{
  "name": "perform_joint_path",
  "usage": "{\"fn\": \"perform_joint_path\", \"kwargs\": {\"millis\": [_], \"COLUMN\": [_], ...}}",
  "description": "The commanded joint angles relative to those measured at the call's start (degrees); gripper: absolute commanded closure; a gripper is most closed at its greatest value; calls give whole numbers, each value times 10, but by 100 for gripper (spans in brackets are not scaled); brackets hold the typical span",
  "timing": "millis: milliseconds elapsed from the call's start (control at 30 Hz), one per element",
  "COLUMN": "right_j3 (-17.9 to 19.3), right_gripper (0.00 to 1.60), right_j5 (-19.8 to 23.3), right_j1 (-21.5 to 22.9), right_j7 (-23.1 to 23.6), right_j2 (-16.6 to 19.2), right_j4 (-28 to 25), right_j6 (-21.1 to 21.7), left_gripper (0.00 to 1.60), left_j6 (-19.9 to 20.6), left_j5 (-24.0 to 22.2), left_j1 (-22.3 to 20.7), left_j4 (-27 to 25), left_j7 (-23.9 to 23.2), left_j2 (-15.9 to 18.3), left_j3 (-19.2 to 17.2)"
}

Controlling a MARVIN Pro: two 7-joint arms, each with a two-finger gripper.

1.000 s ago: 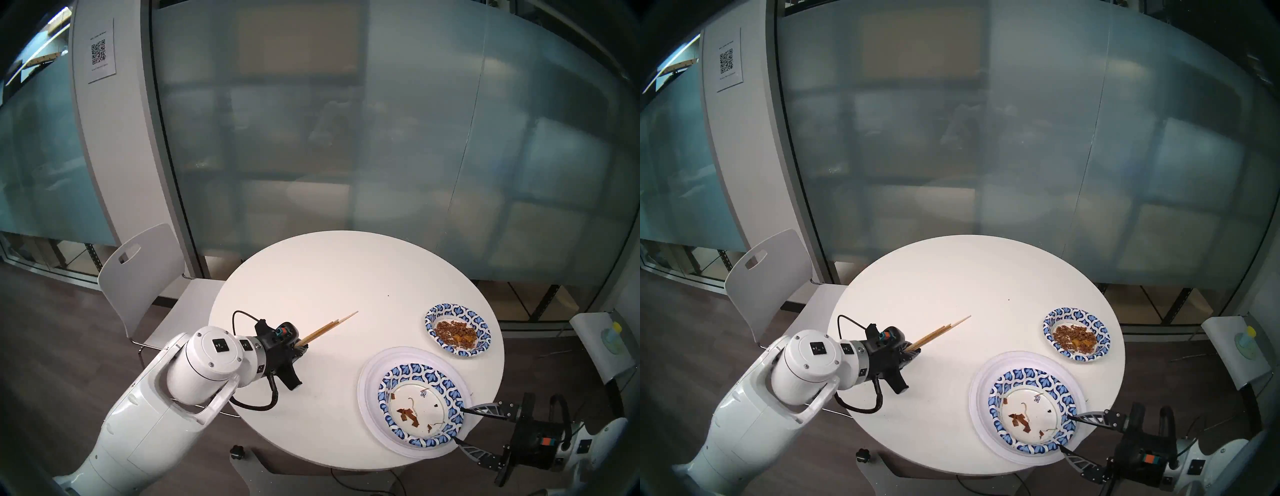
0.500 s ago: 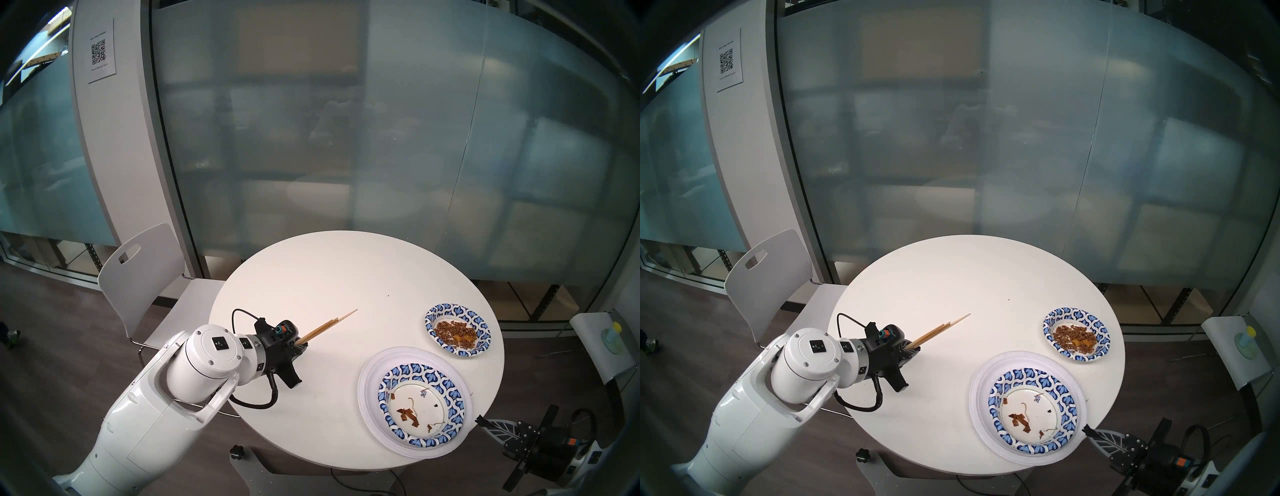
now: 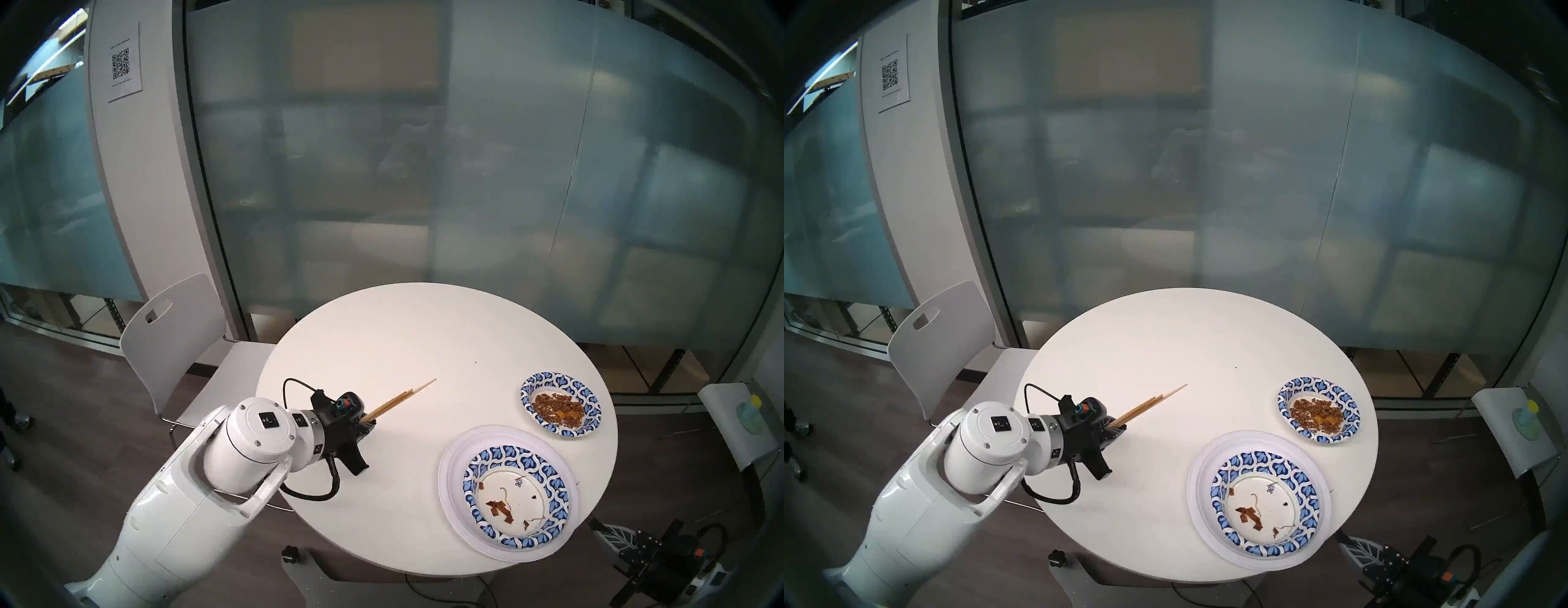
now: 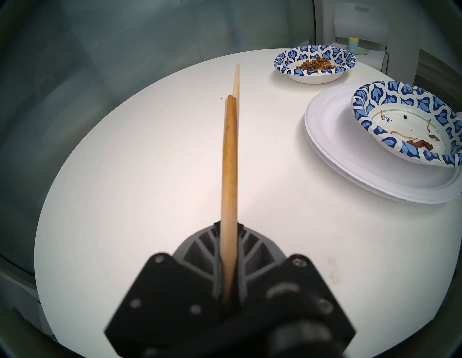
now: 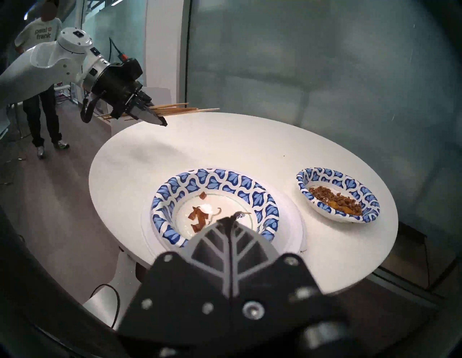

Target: Stack the plates into one stack

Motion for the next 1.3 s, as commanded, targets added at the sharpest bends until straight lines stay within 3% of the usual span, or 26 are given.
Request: {"fn": "perform_joint_path", "kwargs": {"millis": [0, 667, 1267], "right_j3": [2, -25, -26], "right_gripper": [160, 160, 160], "right_j5": [6, -27, -50], "right_j1": [0, 7, 7], "right_j7": [-5, -12, -19], "right_j2": [-10, -13, -11], "right_j4": [6, 50, 68], "right_j6": [-1, -2, 15], "left_gripper": [160, 160, 160], "left_j6": [0, -7, -11], "left_j5": [-2, -12, -21], "left_j1": [-3, 5, 9], "left_j4": [-5, 2, 1], "left_j7": [3, 16, 18], "left_j2": [-3, -5, 0], "left_j3": [-6, -13, -23]}}
